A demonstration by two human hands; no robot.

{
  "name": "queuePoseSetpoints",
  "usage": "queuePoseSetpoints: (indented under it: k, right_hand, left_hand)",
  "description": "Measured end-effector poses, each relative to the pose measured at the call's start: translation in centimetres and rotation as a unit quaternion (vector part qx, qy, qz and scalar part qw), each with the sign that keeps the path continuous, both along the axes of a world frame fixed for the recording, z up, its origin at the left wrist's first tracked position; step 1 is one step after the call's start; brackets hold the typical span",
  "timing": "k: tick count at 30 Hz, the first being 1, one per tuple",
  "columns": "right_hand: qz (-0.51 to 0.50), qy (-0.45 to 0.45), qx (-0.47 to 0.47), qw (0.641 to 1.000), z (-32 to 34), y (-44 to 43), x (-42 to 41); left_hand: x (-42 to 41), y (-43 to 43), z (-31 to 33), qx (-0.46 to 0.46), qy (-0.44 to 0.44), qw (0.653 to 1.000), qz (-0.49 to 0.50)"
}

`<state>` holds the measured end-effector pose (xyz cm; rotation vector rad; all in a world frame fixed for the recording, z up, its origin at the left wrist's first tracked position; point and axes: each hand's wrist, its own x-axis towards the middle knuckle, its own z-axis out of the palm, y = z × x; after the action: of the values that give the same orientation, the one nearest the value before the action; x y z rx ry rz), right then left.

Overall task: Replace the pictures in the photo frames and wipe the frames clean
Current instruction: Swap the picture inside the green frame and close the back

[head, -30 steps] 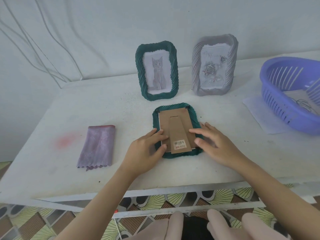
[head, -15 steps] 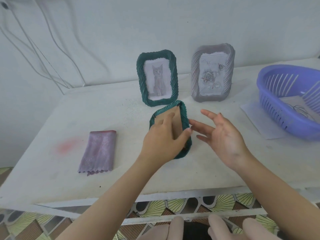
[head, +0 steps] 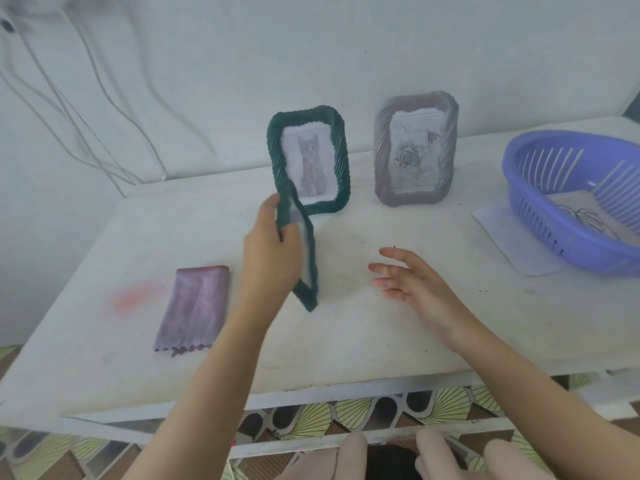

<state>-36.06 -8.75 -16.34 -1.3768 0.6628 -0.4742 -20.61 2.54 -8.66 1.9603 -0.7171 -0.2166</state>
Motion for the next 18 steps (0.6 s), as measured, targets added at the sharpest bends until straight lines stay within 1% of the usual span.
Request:
queuePoseSetpoints:
  k: [2, 4, 6, 7, 9, 11, 13, 16, 18]
  right_hand:
    - [-0.006, 0.012, -0.025, 1.000, 0.1, 0.3, 0.0]
    - [-0.009, 0.021, -0.051, 0.998, 0.0, 0.4, 0.0]
    - [-0.015, 0.038, -0.088, 0.995, -0.1, 0.5, 0.1]
    - [-0.020, 0.053, -0.117, 0.992, -0.3, 0.5, 0.2]
    - [-0.023, 0.081, -0.180, 0.980, -0.6, 0.5, 0.2]
    - [-0.017, 0.102, -0.233, 0.967, -0.8, 0.5, 0.2]
    - [-0.001, 0.124, -0.283, 0.951, -1.1, 0.5, 0.2]
    - [0.023, 0.143, -0.338, 0.930, -1.5, 0.6, 0.1]
    - [0.022, 0.149, -0.377, 0.914, -1.8, 0.5, 0.1]
  left_hand:
    - [0.9, 0.3, -1.3, -0.052, 0.098, 0.993, 0.028]
    - [1.0, 0.5, -3.0, -0.085, 0.196, 0.976, 0.031]
    - [0.6, 0.6, -4.9, -0.090, 0.249, 0.964, 0.023]
    - [0.2, 0.7, -5.7, -0.084, 0.254, 0.963, 0.017]
    - [-0.4, 1.0, -7.0, -0.057, 0.222, 0.973, 0.002]
    - [-0.7, 1.2, -7.7, -0.016, 0.142, 0.990, -0.011]
    - [-0.9, 1.2, -8.0, 0.029, 0.062, 0.997, -0.029]
    - [-0.5, 1.3, -8.4, 0.100, -0.023, 0.993, -0.058]
    - [0.0, 1.3, -8.9, 0.196, -0.091, 0.975, -0.056]
